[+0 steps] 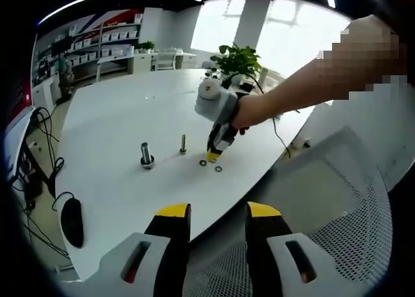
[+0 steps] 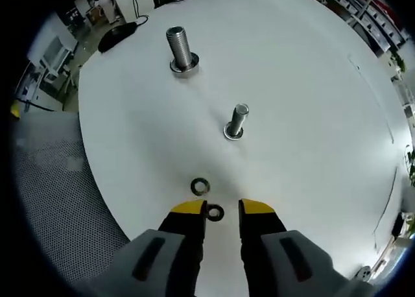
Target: Place the washer onto the threaded stud by aligning its center hole with the stud, sliding it down to the base, and recovering from edge contact or off-axis alignment until the washer reaches the visible bottom stop.
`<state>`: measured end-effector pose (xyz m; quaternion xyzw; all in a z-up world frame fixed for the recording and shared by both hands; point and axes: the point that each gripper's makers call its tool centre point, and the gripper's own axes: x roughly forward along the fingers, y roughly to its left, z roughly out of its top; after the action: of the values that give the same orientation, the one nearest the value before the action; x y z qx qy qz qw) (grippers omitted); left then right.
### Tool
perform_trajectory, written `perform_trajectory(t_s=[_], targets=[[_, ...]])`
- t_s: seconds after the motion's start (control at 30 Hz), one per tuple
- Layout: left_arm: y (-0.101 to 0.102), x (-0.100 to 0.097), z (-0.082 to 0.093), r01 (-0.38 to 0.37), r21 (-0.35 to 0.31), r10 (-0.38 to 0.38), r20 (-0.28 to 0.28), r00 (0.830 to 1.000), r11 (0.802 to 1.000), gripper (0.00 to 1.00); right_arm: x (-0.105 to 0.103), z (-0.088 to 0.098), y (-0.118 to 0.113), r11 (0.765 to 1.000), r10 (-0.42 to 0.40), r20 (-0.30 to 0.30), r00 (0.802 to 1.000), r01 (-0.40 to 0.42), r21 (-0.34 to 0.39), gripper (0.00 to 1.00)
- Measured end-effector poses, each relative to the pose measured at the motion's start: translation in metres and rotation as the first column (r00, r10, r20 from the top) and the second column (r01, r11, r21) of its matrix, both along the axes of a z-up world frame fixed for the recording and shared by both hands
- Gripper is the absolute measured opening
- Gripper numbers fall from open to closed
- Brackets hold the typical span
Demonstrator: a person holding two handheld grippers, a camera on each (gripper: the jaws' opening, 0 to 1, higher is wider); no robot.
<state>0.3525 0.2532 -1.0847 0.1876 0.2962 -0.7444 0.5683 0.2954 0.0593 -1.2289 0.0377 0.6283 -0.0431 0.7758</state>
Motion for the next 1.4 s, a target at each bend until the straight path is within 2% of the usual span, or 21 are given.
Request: perform_trajectory(t_s=[0.3, 0.37, 0.4, 0.6, 0.73, 0.87, 1.07, 1.3, 1.4], targets=[[0.0, 0.0, -0.002, 0.0, 0.003, 0.0, 0.002, 1.0, 1.0, 0.31, -0.004, -0.003, 0.005, 1.0, -0.03, 0.011, 1.0, 0.03, 0.011, 0.23], [0.0, 0.0, -0.002, 0.001, 0.003, -0.001, 0.001, 1.0, 1.0, 0.31, -0.009, -0.007, 0.008, 1.0, -0.011, -0.014, 1.0, 0.011, 0.005, 0.23], [0.001, 0.0, -0.002, 0.0, 0.004, 0.0, 0.001, 1.0, 1.0, 0.31, -0.006, -0.005, 0.004, 0.999, 0.032, 0.003, 0.999, -0.032, -0.029, 0.21], [0.0, -0.001, -0.002, 0.009, 0.006, -0.009, -0.001, 1.0, 1.0, 0.31, -0.003, -0.01, -0.006, 1.0, 0.024, -0.006, 1.0, -0.024, -0.016, 0.21], [0.001, -0.002, -0.002, 0.009, 0.006, -0.009, -0.002, 1.0, 1.0, 0.31, -0.003, -0.008, -0.001, 0.999, 0.035, 0.003, 0.999, -0.035, -0.026, 0.21], [0.001, -0.001, -0.002, 0.007, 0.006, -0.007, -0.002, 1.0, 1.0, 0.31, -0.001, -0.006, 0.002, 0.998, 0.048, 0.03, 0.998, -0.047, -0.033, 0.16], [0.001, -0.001, -0.004, 0.007, 0.012, -0.007, -0.001, 1.0, 1.0, 0.31, 0.0, -0.007, 0.002, 0.993, 0.117, -0.035, 0.992, -0.118, -0.019, 0.15], [0.001, -0.001, -0.004, 0.004, 0.014, -0.004, 0.002, 1.0, 1.0, 0.31, -0.003, -0.006, 0.007, 0.995, 0.103, -0.099, 0.99, -0.103, 0.004, 0.15], [0.001, -0.001, -0.004, 0.0, 0.015, 0.0, 0.002, 1.0, 1.0, 0.31, -0.004, -0.005, 0.01, 0.991, 0.135, -0.122, 0.983, -0.136, 0.003, 0.16]])
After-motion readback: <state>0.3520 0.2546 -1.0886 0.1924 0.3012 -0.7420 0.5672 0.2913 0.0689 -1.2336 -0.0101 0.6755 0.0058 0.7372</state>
